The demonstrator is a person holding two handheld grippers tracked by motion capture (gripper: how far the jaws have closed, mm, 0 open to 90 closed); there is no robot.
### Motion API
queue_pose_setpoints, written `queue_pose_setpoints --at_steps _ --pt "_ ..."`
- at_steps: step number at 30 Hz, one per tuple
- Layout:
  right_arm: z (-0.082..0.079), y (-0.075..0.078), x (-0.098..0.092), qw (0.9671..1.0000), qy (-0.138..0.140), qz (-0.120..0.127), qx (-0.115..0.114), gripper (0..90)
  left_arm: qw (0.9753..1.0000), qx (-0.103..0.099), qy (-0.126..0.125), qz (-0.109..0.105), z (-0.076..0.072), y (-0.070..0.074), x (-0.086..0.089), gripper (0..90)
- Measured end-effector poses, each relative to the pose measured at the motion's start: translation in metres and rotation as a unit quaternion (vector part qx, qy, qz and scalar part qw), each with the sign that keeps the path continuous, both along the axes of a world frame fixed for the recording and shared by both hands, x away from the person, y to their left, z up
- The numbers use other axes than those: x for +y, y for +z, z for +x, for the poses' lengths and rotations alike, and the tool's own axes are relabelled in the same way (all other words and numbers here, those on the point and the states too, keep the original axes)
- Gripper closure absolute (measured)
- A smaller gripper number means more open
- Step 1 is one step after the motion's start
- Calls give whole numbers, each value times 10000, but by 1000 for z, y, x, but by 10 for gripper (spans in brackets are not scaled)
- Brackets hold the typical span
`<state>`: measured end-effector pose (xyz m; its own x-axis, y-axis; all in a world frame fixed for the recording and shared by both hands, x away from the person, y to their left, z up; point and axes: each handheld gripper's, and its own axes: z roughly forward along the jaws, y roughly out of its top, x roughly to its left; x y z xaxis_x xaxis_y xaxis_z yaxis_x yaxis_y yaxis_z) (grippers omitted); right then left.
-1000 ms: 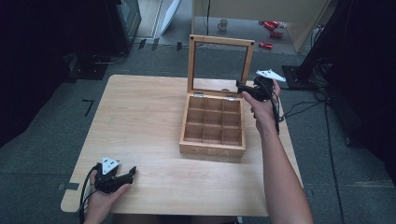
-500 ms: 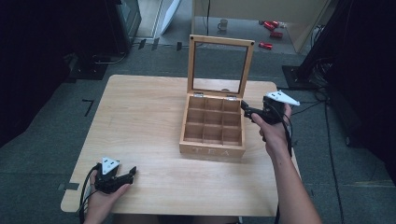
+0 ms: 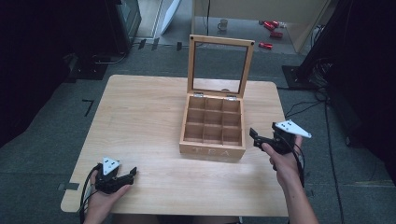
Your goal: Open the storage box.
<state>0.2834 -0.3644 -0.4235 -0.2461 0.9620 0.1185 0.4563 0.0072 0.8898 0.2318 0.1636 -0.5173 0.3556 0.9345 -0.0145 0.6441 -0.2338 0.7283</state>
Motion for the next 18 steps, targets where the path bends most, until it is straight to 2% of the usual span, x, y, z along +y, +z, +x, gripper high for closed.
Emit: queue_pose_setpoints --at_steps 2,4,18 --pt "-10 -8 -2 9998 -25 -181 35 62 10000 -2 -1 24 0 0 0 276" --pt "-19 -15 -4 9996 -32 -264 65 62 10000 -1 -1 23 0 0 0 275" --pt "-66 -58 -19 9986 -97 -309 418 62 10000 0 8 1 0 0 0 276"
